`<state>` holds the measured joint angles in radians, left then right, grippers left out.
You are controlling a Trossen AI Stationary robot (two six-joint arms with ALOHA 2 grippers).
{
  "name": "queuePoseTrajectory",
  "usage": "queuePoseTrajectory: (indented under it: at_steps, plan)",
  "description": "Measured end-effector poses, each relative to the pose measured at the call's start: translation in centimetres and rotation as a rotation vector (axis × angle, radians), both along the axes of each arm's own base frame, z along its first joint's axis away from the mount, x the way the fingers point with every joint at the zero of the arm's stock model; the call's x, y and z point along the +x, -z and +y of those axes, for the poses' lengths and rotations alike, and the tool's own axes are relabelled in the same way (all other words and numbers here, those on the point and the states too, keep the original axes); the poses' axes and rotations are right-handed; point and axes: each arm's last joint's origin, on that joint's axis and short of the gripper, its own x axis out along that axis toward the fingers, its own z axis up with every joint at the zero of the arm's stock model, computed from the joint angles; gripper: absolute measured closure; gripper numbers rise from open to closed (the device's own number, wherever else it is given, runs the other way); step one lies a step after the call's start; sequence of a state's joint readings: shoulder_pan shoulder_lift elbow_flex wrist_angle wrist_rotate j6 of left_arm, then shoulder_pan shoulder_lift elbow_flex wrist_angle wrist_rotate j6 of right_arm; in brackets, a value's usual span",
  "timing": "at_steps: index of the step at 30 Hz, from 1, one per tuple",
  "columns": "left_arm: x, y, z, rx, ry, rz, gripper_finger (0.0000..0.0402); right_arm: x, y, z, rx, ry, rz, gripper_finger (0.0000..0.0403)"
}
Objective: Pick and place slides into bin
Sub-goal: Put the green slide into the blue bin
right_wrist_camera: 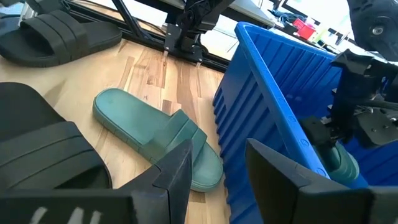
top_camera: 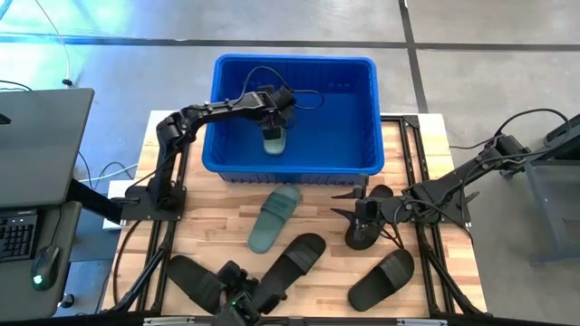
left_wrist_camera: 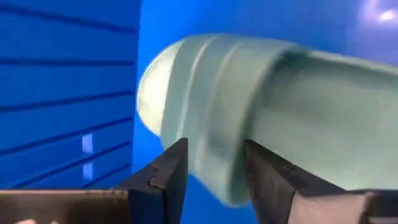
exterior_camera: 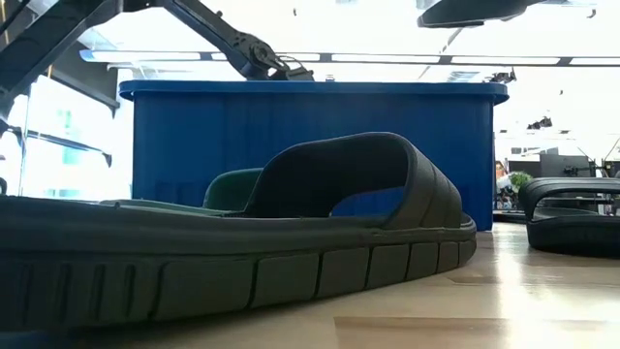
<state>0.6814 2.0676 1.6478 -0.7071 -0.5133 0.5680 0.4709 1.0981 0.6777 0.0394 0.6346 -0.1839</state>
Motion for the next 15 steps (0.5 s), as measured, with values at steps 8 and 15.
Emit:
queuePoseTrajectory:
  at_steps: [8, 15]
  plan:
    - [2.1, -2.2, -2.3, 0.040, 0.052, 0.030, 0.0251, 0.0, 0.0, 0.0, -0.018, -0.005, 0.004, 0.0263]
    - [3.9, -7.5, -6.0, 0.077, 0.093, 0.101, 0.0251, 0.0, 0.1, 0.0, -0.021, -0.005, 0.011, 0.0263]
